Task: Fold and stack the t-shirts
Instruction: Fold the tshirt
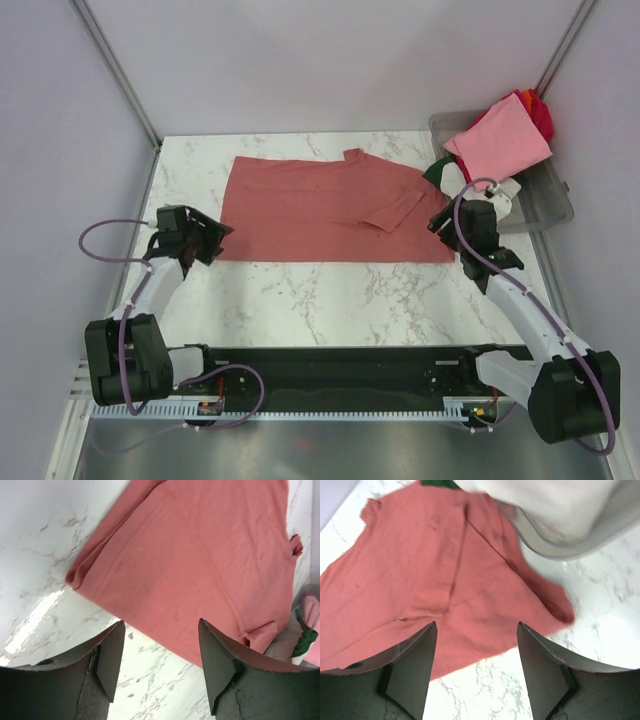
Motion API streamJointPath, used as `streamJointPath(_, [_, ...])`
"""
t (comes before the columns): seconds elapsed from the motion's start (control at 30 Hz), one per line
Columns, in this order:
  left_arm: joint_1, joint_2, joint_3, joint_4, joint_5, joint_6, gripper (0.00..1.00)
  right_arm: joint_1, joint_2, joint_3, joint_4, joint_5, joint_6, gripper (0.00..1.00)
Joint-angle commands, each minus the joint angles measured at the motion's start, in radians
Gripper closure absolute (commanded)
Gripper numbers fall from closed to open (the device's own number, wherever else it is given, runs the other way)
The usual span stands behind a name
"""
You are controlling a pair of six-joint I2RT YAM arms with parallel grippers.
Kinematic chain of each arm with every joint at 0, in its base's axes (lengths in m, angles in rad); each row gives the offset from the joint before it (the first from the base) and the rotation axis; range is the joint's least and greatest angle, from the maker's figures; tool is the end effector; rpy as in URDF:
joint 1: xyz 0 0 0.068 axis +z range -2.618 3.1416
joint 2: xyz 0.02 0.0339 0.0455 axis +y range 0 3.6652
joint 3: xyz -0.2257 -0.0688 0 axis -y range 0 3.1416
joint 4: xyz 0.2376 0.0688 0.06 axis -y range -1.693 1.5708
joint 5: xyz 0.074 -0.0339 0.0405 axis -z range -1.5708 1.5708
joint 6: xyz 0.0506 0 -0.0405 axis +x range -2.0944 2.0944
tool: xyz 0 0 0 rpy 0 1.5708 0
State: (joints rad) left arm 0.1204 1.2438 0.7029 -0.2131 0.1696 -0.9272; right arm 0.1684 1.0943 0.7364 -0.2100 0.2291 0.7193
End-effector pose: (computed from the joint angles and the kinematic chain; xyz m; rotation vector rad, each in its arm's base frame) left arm 0.2714 0.0242 0.1715 -1.1182 2.1116 -0.5923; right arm 0.2622 0.0329 0.2207 0.7088 2.0138 0.2802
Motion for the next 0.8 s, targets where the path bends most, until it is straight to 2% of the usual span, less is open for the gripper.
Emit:
streamJointPath(0.0, [0.002,-0.056,-0.063,0.084,0.022,0.004,0.33,0.002,-0.057,-0.139,0.086,0.058,0.158,0.28])
streamJointPath(0.37, [0.002,-0.147,-0.154,0.1,0.019,0.014,0.37,0.005,-0.06,-0.362,0.199,0.133,0.319,0.35])
streamJointPath(0.6, [0.004,-0.142,-0.163,0.098,0.019,0.004,0.39,0.005,-0.008,-0.388,0.276,0.17,0.374,0.35])
streamJointPath(0.77, [0.004,-0.142,-0.167,0.109,0.021,-0.013,0.42,0.005,0.062,-0.4,0.34,0.187,0.427,0.41])
